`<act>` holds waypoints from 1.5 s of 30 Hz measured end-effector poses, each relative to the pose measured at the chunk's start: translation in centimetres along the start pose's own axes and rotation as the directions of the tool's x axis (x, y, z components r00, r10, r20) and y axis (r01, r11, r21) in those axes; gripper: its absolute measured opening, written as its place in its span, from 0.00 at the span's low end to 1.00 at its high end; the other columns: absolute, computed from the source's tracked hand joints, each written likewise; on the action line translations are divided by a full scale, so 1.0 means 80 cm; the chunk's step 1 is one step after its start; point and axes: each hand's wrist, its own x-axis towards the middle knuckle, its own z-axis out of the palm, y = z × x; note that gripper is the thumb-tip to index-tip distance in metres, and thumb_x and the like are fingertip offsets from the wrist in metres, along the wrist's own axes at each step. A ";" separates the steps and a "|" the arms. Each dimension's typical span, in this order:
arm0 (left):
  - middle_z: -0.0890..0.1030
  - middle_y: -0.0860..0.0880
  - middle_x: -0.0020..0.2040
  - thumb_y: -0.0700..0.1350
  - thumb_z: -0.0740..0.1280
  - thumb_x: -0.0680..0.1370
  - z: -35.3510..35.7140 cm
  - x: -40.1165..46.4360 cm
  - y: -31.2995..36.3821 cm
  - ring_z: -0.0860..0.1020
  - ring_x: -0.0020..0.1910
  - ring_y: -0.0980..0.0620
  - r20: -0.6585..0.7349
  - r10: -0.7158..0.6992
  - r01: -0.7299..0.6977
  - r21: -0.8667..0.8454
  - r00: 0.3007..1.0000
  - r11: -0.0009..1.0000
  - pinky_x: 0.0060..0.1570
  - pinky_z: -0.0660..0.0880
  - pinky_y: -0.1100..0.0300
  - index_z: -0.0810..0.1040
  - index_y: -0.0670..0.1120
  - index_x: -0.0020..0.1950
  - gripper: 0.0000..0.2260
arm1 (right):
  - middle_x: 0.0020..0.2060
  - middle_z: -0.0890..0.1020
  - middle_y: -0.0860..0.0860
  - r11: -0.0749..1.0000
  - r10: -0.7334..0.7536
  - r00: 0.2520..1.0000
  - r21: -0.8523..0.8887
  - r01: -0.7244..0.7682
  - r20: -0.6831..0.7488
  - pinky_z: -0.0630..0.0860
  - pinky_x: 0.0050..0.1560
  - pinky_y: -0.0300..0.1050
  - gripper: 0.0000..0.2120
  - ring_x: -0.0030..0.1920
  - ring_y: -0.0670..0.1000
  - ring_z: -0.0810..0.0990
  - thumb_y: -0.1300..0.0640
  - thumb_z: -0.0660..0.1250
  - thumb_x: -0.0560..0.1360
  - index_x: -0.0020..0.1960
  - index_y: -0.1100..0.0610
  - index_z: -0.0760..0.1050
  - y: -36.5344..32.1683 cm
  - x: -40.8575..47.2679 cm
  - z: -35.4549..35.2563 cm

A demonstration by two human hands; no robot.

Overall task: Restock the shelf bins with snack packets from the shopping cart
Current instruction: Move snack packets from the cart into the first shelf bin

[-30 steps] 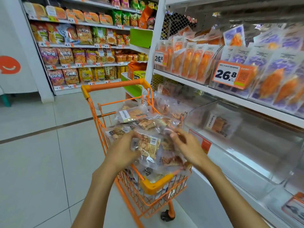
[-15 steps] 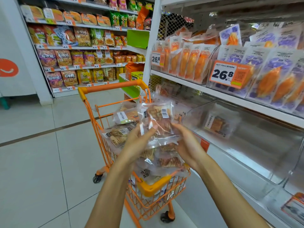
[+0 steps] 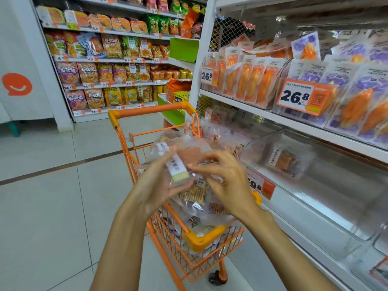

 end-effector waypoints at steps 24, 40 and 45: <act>0.79 0.50 0.45 0.46 0.59 0.81 -0.030 0.004 -0.005 0.78 0.43 0.54 -0.372 0.335 -0.314 0.118 0.866 0.942 0.43 0.75 0.58 0.73 0.52 0.57 0.07 | 0.56 0.83 0.48 0.271 0.610 0.526 0.467 -0.842 0.593 0.69 0.66 0.52 0.17 0.55 0.50 0.82 0.46 0.58 0.80 0.60 0.53 0.79 0.035 -0.012 -0.057; 0.75 0.64 0.59 0.56 0.52 0.82 0.057 0.011 -0.036 0.71 0.57 0.66 0.012 0.079 -0.080 0.234 0.997 0.969 0.61 0.65 0.60 0.71 0.59 0.60 0.12 | 0.57 0.81 0.42 0.525 0.679 0.728 0.631 -0.571 0.094 0.75 0.62 0.53 0.16 0.60 0.47 0.79 0.56 0.63 0.80 0.59 0.35 0.74 0.017 -0.006 -0.036; 0.79 0.56 0.63 0.68 0.71 0.64 0.042 0.018 -0.044 0.76 0.62 0.55 -0.076 0.190 -0.146 0.392 0.979 0.908 0.65 0.70 0.45 0.74 0.56 0.66 0.33 | 0.53 0.80 0.45 0.756 0.602 0.796 0.365 -0.543 -0.065 0.72 0.57 0.40 0.10 0.56 0.43 0.72 0.53 0.64 0.79 0.59 0.45 0.77 -0.001 0.002 -0.017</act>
